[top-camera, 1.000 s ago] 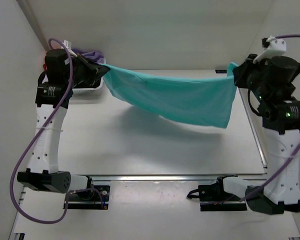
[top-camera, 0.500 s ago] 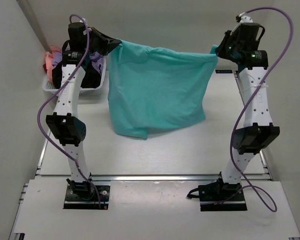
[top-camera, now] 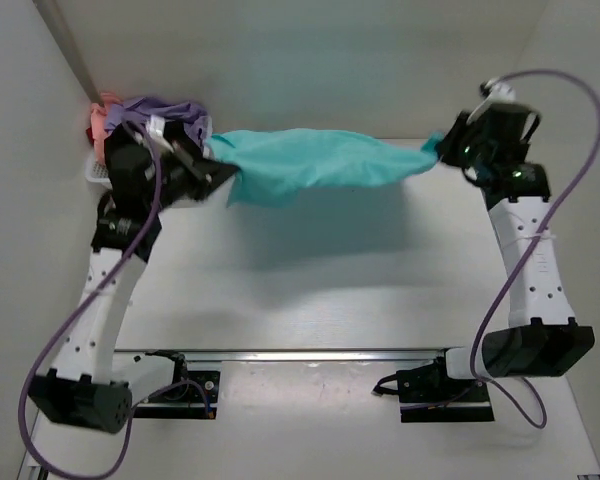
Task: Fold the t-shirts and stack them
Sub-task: Flatten out the tshirt
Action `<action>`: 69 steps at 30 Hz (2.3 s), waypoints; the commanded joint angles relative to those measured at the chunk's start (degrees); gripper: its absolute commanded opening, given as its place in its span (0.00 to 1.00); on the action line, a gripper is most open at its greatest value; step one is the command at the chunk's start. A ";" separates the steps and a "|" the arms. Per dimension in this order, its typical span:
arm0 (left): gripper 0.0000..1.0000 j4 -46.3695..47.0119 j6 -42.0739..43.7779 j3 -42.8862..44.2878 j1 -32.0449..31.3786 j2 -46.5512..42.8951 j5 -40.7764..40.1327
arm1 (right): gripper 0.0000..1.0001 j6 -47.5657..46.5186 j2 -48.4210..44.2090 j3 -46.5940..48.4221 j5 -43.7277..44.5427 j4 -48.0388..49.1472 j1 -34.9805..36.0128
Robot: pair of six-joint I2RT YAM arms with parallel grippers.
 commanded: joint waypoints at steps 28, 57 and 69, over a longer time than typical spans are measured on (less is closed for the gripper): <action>0.37 -8.12 10.24 -48.72 -3.83 -8.99 -6.81 | 0.40 7.56 -11.60 -52.45 6.34 -7.00 -0.85; 0.18 -12.40 17.19 16.33 -12.28 58.28 -23.42 | 0.41 10.46 20.04 -35.49 9.86 -1.81 6.89; 0.18 -18.90 17.54 29.68 -5.51 67.59 -26.76 | 0.41 10.80 37.43 -14.59 9.77 -5.82 5.48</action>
